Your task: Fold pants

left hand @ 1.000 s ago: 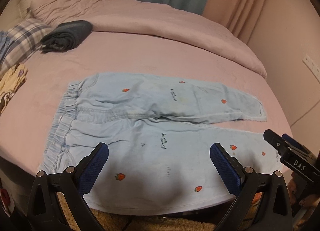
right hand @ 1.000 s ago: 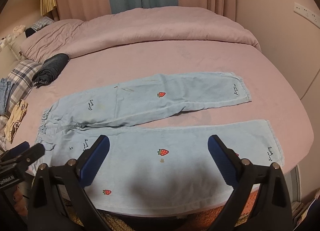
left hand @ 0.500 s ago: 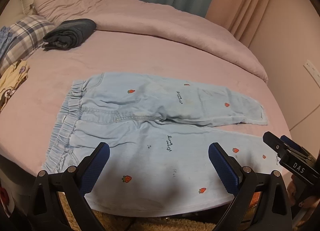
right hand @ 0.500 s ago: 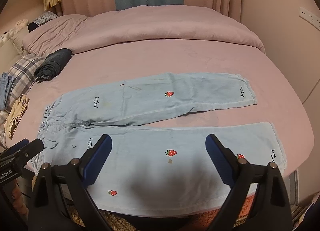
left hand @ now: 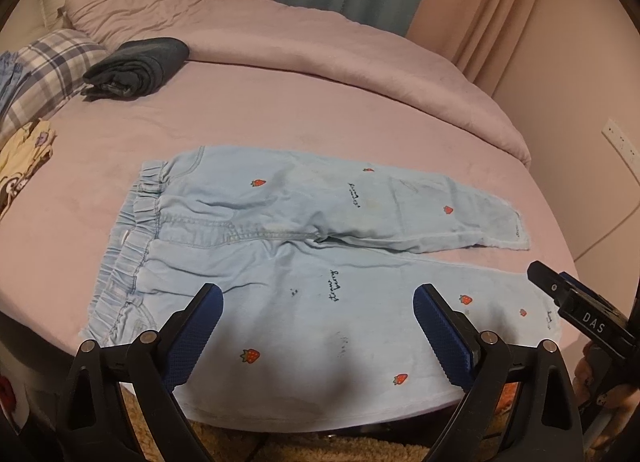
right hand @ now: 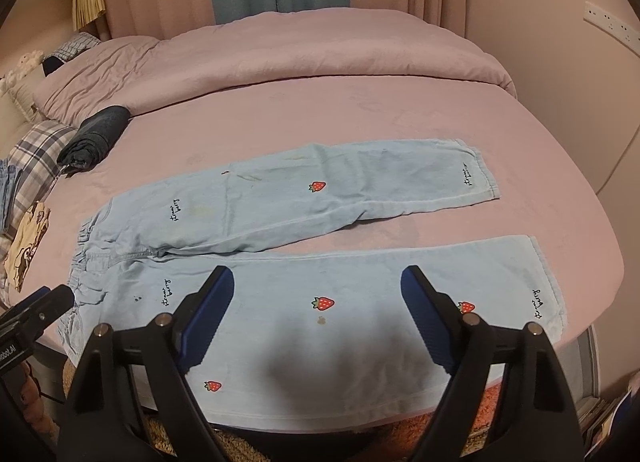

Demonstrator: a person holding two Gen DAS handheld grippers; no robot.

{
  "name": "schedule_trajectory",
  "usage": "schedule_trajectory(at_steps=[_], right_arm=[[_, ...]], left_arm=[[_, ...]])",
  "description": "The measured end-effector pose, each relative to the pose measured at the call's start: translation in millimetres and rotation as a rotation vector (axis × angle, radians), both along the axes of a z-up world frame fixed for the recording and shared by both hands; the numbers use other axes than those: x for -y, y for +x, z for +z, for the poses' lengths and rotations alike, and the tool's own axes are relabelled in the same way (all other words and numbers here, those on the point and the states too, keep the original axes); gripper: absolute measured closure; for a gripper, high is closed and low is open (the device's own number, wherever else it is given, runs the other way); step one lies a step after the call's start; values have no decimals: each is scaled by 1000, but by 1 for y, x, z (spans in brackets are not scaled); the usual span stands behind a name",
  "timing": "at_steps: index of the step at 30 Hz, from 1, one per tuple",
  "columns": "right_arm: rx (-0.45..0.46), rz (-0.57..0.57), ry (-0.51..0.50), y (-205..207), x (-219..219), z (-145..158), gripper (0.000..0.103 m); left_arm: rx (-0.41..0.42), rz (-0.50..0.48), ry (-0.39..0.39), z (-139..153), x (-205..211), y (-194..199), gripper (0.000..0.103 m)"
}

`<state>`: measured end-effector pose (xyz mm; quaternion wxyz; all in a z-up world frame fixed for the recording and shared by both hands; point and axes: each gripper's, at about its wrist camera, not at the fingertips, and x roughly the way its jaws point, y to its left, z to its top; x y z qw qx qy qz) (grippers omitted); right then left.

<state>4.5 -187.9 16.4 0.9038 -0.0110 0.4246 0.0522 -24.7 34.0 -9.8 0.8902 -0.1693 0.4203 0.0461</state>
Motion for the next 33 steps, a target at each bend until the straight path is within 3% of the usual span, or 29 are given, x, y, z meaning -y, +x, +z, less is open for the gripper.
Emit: schedule_trajectory(at_steps=[19,33], right_arm=[[-37,18,1,4,-18,-2,17],[-19,-144,9,-3,29,2,17]], left_arm=[[18,21,-73,-6,-22,-6,6],[-40,-14,-91,-21,-20,14,12]])
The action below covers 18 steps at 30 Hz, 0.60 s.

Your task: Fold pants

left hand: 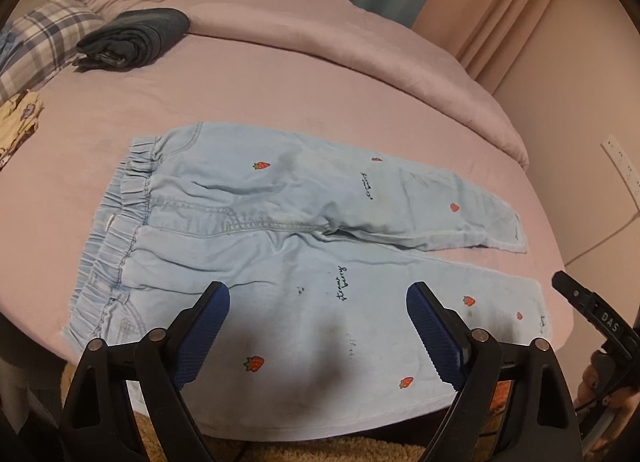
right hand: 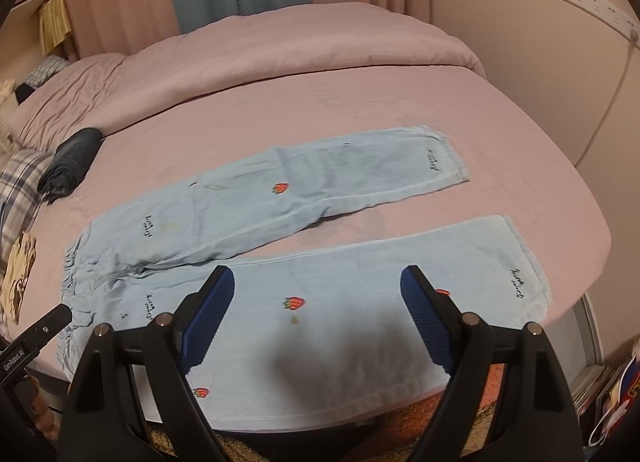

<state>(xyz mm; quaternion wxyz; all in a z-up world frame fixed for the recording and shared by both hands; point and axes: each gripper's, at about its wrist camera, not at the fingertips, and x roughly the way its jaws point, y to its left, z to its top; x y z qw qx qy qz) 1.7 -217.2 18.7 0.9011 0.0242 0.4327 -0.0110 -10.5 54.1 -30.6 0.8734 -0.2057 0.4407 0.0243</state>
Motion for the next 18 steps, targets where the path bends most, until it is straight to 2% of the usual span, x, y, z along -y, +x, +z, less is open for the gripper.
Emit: schedule_trajectory(at_steps=[8,18], right_arm=[[-24,-56,8,-4,17,-10,17],[-26,-71,22,-9,29,-15,17]], left_arm=[[-20,-20,13,-3,6,9,12],[-9,-20,11,1,10,10,13]])
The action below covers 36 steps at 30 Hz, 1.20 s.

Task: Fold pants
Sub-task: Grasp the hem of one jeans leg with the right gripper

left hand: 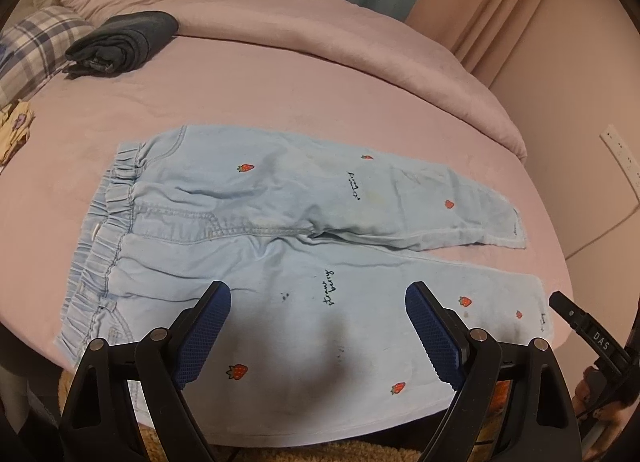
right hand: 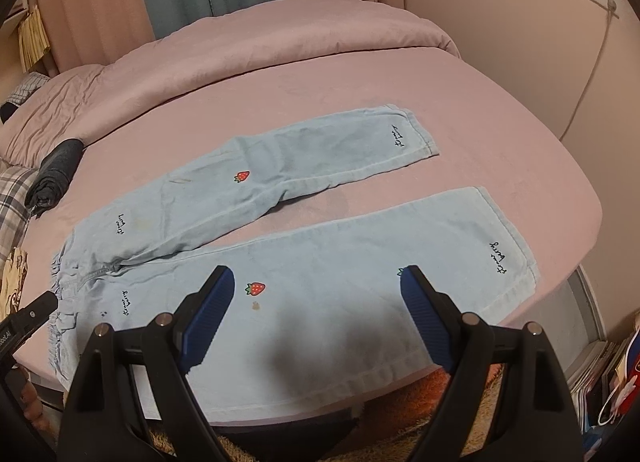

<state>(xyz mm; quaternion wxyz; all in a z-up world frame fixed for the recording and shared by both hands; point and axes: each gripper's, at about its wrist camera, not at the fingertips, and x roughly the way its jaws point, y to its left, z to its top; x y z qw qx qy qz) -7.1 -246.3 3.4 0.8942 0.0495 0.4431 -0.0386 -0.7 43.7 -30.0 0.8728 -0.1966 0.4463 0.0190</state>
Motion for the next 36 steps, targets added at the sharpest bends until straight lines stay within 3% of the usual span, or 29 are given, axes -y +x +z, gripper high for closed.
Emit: schedule_trajectory(at_steps=[8,17,21,22,24,25,27,28,32,34,36], right_arm=[[-38,-130,18,0,53,-13,17],[-119,-374,-151,13,157,-45,16],[-181,-412,-134,23,189,-74,16],[-193,-400,-119,24,192,-81,19],[-209,-376,-30,24,196,-95,37],[-191,-376,-7,23,197,-96,48],[-158,-357,-23,23,193,-86,79],[-131,-354,2,22,192,-78,87],[-36,-372,33,20,196,-52,87],[-88,-393,3,27,198,-66,86],[-196,-405,-63,31,193,-95,80]], left_arm=[[-54,67,11,-14,-18,-1,13],[-129,123,14,-40,-33,3,13],[-175,141,20,-52,-35,2,19],[-182,140,21,-54,-35,2,19],[-198,139,24,-57,-34,3,19],[-199,136,21,-57,-34,2,19],[-194,135,14,-53,-33,2,19],[-189,134,11,-51,-34,2,19],[-148,135,15,-40,-35,3,19],[-159,140,13,-45,-37,4,19],[-189,144,6,-53,-38,6,19]])
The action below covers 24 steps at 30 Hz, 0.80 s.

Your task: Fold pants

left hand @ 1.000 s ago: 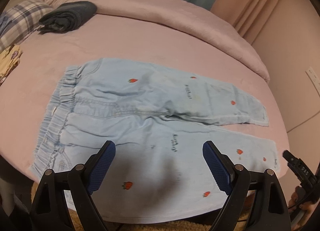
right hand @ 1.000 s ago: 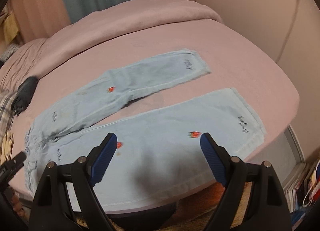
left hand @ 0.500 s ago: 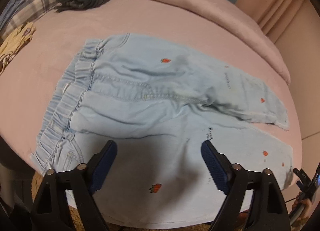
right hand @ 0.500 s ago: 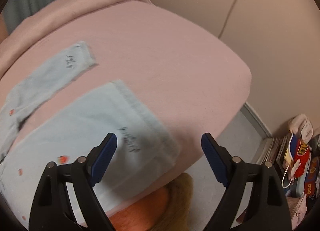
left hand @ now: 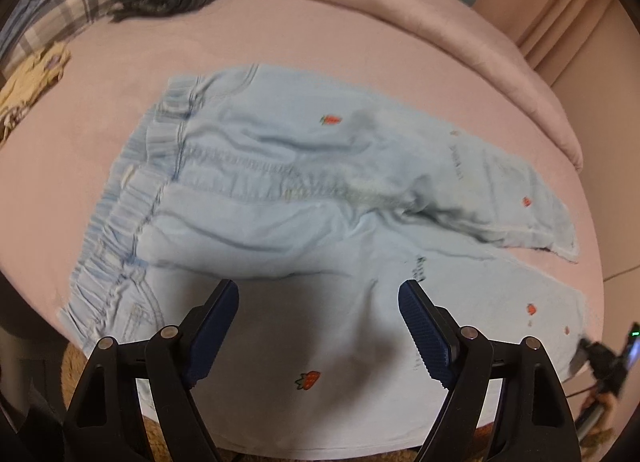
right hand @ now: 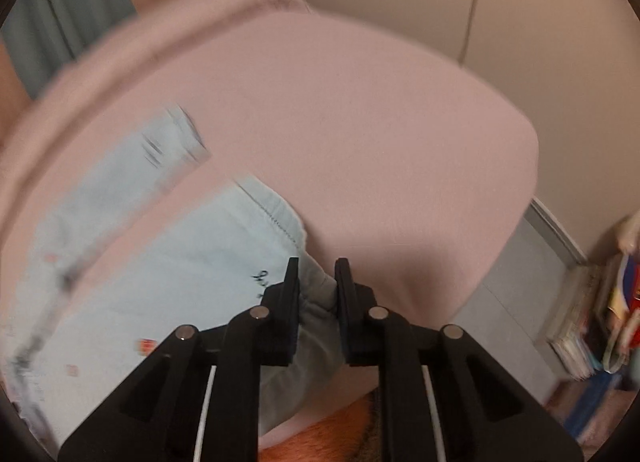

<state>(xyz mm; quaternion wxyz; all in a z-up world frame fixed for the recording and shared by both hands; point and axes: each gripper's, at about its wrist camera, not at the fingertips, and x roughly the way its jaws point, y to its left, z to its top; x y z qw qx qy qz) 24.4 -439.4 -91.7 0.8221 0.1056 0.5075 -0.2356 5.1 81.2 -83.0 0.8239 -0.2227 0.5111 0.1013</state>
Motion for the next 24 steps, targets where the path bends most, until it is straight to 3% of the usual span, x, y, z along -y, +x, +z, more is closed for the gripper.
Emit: schedule_trajectory(at_steps=[2,4,5,6,8,10,12,14,18,20,21,22,23,24], right_arm=[[-5,-1,-99,-1,-12,6,70],[-56,-28,-162,0,-20,19,48],[-26,-28,-163,0,-25,31,47],[49,-1,-133,2,-33,52,47],[142,42,-54,5,-49,76,28],[239,104,99,15,-70,92,18],[253,162,226,32,-88,90,18],[212,191,329,56,-110,72,18],[88,197,461,99,-145,14,29],[58,154,431,115,-149,-8,45],[82,144,393,109,-155,-3,53],[100,135,313,107,-159,5,86],[115,122,312,104,-156,12,97],[160,107,370,95,-150,21,98]], left_arm=[[-35,-1,-11,-10,-1,0,19],[-51,-2,-8,-16,-3,-2,19],[-52,1,-3,-19,-3,-2,19],[-47,3,2,-21,-5,-1,19],[-53,-3,20,-31,-4,3,19],[-49,-15,78,-31,4,3,19],[-62,-31,139,-33,14,5,17],[-52,-34,149,-33,17,3,16],[-21,-33,92,-32,9,-3,16],[-5,-24,46,-31,-1,-8,16],[-1,-19,29,-30,-3,-9,16],[2,-16,20,-30,-4,-9,16],[6,-10,6,-29,-6,-10,16],[8,-8,-4,-29,-7,-11,16]])
